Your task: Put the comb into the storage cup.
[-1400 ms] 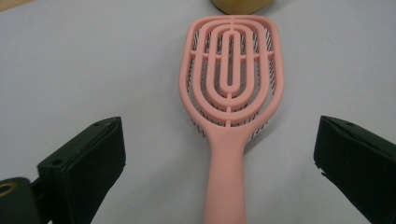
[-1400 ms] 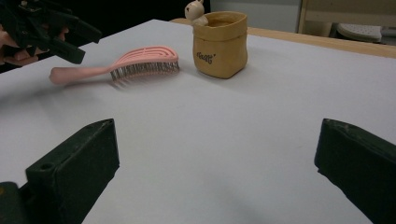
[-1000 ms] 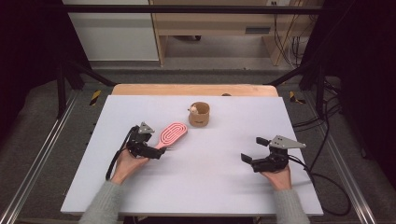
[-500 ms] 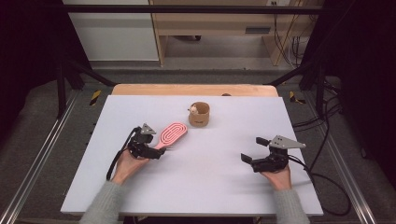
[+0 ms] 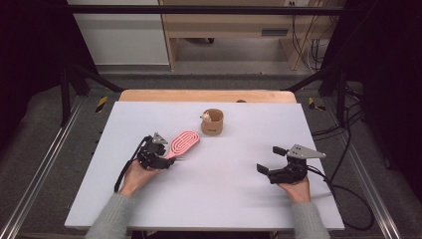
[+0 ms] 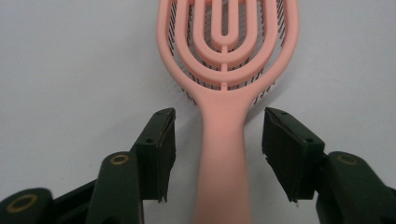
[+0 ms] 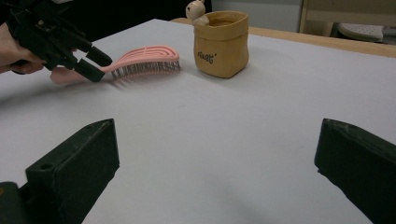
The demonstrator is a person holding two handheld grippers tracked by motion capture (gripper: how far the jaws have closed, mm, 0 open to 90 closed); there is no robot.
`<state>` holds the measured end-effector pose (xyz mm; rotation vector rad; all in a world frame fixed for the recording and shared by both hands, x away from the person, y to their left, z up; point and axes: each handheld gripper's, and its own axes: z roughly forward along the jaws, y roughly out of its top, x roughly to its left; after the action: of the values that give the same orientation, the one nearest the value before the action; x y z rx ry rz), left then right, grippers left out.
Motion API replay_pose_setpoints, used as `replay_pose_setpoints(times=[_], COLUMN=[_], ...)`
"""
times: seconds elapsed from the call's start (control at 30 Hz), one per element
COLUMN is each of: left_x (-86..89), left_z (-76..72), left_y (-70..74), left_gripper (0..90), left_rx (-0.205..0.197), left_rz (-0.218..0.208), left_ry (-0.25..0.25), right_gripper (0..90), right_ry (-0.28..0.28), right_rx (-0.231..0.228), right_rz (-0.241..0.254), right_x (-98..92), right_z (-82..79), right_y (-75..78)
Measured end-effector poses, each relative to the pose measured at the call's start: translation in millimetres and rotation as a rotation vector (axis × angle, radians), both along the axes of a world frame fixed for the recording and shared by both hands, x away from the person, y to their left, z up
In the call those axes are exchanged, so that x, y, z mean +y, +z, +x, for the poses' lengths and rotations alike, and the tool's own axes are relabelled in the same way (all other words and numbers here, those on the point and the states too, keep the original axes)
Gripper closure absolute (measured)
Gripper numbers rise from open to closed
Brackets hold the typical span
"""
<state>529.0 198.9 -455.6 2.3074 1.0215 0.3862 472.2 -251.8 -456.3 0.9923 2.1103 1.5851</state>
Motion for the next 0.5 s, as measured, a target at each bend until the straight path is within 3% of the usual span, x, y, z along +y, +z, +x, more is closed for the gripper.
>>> replay_pose_setpoints(times=[0.5], left_x=[-4.0], left_z=[1.3], left_y=[-2.5], left_gripper=[59.1], left_rx=[0.018], left_rz=[0.023], left_ry=[-0.008], right_gripper=[0.2], right_ry=[0.0], right_rx=[0.0], right_rz=[0.001], right_x=[0.0], right_z=[0.1], right_y=[0.1])
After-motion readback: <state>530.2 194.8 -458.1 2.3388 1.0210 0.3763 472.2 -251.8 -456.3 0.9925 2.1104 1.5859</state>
